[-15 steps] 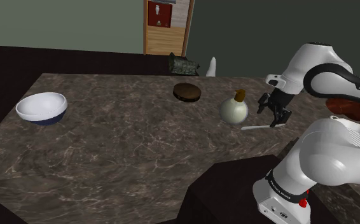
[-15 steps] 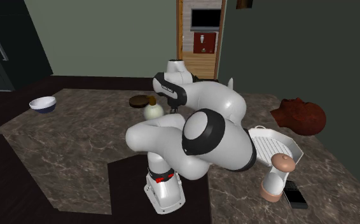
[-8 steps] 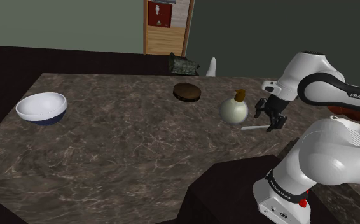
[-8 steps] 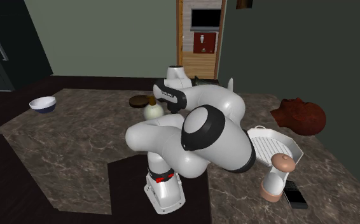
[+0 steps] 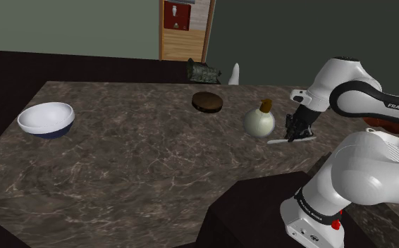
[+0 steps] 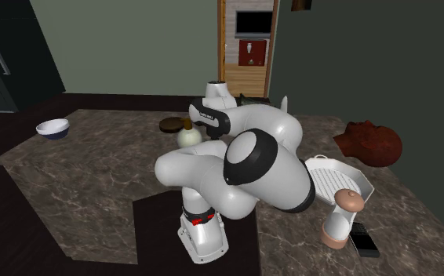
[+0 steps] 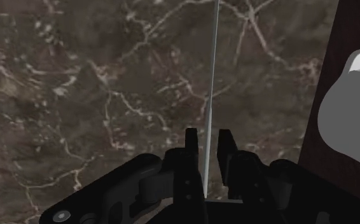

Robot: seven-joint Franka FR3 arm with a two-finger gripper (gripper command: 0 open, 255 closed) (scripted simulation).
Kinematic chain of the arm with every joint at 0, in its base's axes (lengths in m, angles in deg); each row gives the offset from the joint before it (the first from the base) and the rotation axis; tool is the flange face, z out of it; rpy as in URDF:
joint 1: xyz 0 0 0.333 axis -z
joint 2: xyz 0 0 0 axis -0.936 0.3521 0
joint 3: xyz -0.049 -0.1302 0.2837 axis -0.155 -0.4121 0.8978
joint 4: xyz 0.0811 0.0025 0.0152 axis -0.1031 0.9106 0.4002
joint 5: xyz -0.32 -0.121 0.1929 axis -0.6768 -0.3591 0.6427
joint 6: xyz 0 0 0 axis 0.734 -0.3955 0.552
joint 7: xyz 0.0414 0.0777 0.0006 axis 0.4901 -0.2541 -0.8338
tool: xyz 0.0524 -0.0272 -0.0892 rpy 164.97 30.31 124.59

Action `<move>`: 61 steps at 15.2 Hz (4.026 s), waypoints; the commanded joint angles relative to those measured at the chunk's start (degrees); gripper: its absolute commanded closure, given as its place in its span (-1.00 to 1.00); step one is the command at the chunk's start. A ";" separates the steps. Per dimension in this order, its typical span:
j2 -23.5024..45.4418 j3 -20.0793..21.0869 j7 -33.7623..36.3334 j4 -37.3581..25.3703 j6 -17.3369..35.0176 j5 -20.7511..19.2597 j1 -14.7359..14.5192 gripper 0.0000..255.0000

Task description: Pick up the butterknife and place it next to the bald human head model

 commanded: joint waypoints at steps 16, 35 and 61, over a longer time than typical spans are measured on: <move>-2.26 6.74 0.13 -5.08 -6.71 6.69 -2.49 1.00; -0.36 16.89 0.47 -18.63 -17.76 16.63 -7.50 1.00; 7.78 16.55 -6.60 -40.75 -29.31 16.99 -11.06 1.00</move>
